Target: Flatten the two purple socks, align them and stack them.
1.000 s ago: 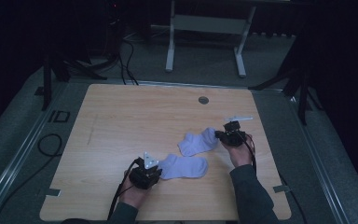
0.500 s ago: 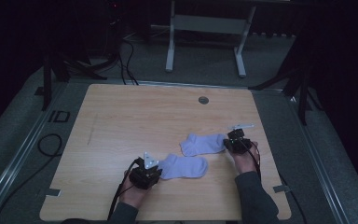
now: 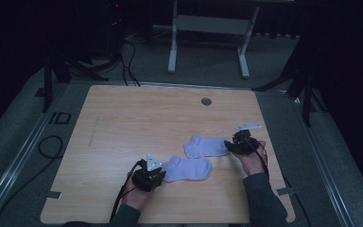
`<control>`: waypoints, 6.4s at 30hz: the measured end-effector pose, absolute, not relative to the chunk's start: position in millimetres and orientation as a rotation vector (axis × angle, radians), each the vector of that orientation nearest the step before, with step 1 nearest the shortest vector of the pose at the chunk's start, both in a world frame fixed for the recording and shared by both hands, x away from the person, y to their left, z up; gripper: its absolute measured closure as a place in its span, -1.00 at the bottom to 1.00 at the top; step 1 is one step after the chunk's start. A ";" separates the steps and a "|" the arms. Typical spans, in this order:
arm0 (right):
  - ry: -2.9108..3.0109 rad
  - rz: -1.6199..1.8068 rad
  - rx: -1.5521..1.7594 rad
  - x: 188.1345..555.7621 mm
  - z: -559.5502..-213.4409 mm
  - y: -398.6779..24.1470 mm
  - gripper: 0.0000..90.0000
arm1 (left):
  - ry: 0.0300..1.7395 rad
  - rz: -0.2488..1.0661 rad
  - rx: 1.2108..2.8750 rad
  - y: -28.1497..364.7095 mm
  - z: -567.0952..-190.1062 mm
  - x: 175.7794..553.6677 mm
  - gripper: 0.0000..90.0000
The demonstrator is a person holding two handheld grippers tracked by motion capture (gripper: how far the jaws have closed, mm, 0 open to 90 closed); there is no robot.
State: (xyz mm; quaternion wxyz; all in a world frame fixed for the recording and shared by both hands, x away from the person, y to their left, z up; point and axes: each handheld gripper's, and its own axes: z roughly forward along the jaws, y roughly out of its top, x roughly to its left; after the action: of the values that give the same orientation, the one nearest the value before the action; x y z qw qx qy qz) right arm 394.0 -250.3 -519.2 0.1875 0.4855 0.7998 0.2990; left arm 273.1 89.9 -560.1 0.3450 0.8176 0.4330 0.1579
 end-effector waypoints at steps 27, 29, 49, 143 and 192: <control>2.604 0.868 0.763 403.6 -530.0 -159.9 0.09 | 1.109 0.415 2.119 88.5 -561.1 275.2 0.62; 2.609 0.859 0.731 402.7 -530.1 -156.8 0.09 | 1.108 0.414 2.120 88.5 -561.1 275.4 0.62; 2.679 0.868 0.867 424.7 -546.1 -150.2 0.24 | 1.089 0.407 2.127 87.2 -561.2 280.2 0.60; 2.614 1.319 0.975 329.4 -538.6 -118.0 0.85 | 1.076 0.398 2.121 86.8 -562.0 284.3 0.59; 2.535 1.013 1.038 333.1 -554.5 -173.8 0.75 | 1.075 0.380 2.001 96.7 -530.5 295.5 0.57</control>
State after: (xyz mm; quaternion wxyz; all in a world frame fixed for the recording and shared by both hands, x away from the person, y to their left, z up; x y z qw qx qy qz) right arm 333.1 -173.8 -554.5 0.1103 0.3533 0.8627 0.3446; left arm 295.5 96.7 -530.5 0.4072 0.7936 0.4262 0.1507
